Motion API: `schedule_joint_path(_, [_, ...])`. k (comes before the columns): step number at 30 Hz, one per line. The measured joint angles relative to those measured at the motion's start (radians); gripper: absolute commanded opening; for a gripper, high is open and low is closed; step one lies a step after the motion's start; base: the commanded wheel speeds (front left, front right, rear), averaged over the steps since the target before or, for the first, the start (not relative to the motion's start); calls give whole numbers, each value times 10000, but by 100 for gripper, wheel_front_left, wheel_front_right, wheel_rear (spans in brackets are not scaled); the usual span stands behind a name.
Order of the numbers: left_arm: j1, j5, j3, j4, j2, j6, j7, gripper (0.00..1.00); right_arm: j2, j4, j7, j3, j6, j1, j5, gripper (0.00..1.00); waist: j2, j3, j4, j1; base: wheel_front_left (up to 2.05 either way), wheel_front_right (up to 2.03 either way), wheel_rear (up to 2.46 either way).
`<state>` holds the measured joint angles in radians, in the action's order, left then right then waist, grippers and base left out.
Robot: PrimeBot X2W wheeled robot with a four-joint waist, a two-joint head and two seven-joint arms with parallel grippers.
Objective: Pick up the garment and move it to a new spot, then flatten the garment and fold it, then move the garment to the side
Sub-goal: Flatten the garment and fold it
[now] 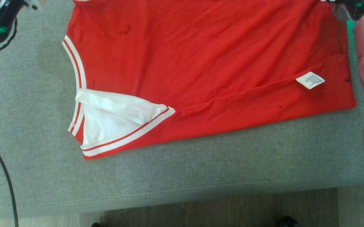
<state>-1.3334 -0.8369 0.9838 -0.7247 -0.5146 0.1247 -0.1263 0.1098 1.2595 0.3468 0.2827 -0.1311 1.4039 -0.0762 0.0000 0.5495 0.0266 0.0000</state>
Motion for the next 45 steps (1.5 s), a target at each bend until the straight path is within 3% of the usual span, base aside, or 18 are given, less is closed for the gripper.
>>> schedule_joint_path(13, [-62,176,44,-458,48,56,-941,0,23,-190,-1599,380,0,-5,-213,0,0,-170,-81,0,0,0,0])
schedule_joint_path(16, [-133,316,-44,-470,69,-119,-1143,0,25,-230,-2061,412,0,-5,-211,0,0,-229,-129,0,0,0,0])
schedule_joint_path(20, [-291,558,-562,-270,88,-387,-1231,0,25,-259,-2556,407,0,-4,-119,0,0,-300,-187,0,0,0,0])
schedule_joint_path(22, [-267,807,-1287,393,100,-514,-1235,0,25,-217,-2717,397,0,-3,140,0,0,-372,-201,0,0,0,0])
schedule_joint_path(34, [2898,769,-2000,2105,-163,-474,-1304,0,245,71,-2161,-859,0,-932,2157,0,0,-1068,-118,0,0,0,0])
schedule_joint_path(42, [4392,619,-2290,3532,-577,-986,-1304,0,1047,-813,-1534,-2161,0,-1909,3312,0,0,-1355,160,0,0,0,0])
schedule_joint_path(45, [5195,228,-2508,4422,-826,-1363,-1290,0,1436,-1597,-1035,-2796,0,-2593,4105,0,0,-1523,259,0,0,0,0])
